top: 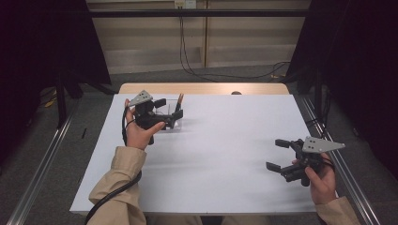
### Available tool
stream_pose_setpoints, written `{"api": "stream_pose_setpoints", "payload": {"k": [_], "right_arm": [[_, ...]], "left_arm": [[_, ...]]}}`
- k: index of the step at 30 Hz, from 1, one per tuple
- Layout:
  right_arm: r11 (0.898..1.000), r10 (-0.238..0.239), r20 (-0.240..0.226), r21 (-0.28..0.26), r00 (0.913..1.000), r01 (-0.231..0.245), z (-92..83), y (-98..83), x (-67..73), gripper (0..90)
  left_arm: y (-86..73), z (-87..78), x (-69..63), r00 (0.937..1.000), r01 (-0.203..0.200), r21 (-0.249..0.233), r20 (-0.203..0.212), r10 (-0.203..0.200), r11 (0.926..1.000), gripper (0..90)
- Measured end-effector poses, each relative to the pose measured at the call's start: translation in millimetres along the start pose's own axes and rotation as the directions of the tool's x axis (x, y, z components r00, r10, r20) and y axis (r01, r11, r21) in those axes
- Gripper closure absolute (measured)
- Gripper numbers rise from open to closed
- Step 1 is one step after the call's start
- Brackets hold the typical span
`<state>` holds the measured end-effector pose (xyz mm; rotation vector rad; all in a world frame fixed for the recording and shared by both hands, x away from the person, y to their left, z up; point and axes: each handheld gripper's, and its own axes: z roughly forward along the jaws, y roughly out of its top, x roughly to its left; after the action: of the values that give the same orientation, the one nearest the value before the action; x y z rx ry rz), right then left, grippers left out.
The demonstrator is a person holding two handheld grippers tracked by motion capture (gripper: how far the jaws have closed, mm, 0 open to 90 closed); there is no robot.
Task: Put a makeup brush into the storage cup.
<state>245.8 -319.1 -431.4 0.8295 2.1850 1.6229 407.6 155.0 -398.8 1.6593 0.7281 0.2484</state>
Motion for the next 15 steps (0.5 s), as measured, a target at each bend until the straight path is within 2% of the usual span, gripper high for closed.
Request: {"api": "stream_pose_setpoints", "payload": {"k": [8,15], "right_arm": [[1.0,-0.001,-0.001,0.002,1.0,0.001,0.8,0.0,0.6,3.5],[1.0,-0.004,-0.001,0.004,1.0,0.004,1.1,0.2,0.9,3.5]], "left_arm": [[-1.8,-9.4,-3.9,0.9998,-0.016,-0.009,0.008,0.016,0.9998,1.5],[-7.4,-16.4,-5.9,0.9998,-0.005,-0.014,0.018,0.005,0.9999,1.5]]}}
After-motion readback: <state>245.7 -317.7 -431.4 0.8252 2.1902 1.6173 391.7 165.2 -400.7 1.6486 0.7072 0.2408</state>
